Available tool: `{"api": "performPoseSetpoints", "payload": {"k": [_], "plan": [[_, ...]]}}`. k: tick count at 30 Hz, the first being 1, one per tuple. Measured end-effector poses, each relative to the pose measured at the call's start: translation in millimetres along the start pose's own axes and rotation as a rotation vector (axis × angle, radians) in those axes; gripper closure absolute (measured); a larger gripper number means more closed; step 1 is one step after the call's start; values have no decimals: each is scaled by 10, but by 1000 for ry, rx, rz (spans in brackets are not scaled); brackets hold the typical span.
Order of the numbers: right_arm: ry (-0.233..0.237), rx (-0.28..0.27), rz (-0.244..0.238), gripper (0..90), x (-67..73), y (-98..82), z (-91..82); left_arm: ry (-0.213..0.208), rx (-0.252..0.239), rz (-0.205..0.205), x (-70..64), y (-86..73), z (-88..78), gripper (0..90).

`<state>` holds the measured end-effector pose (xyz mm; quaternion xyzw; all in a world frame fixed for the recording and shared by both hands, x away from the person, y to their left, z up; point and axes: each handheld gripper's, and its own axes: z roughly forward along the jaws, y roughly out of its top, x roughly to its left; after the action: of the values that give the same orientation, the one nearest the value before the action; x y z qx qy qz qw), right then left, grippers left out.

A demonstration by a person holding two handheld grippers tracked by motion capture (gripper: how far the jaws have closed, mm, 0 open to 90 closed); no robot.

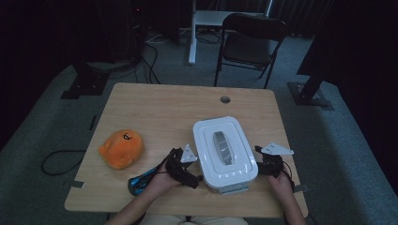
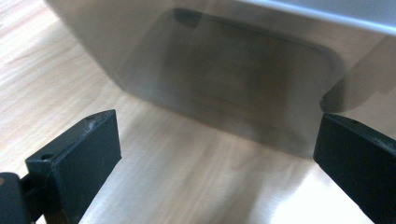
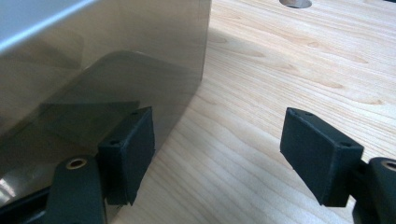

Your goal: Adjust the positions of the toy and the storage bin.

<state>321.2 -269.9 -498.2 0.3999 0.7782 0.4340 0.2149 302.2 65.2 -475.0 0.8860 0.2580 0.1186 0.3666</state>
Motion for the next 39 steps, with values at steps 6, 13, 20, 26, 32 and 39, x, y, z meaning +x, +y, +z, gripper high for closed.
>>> {"api": "performPoseSetpoints", "payload": {"k": [6, 13, 20, 26, 32, 39], "plan": [[8, 5, -3, 253, -17, -42, -59, -50, -16, 9, -40, -43, 43, 12], [-57, 4, 33, 145, -117, -19, -144, -57, -2, 8, -104, -159, 71, 13], [-75, -34, 103, 127, -222, 153, -367, -90, 31, 24, -187, -284, 117, 13], [-54, -64, 136, 125, -156, 451, -582, -76, 45, 50, -230, -344, 162, 13], [31, -115, 114, 119, 65, 733, -722, -70, 73, 49, -235, -418, 219, 13], [72, -74, 67, 119, 385, 906, -679, -70, 57, 75, -270, -464, 220, 13]]}}
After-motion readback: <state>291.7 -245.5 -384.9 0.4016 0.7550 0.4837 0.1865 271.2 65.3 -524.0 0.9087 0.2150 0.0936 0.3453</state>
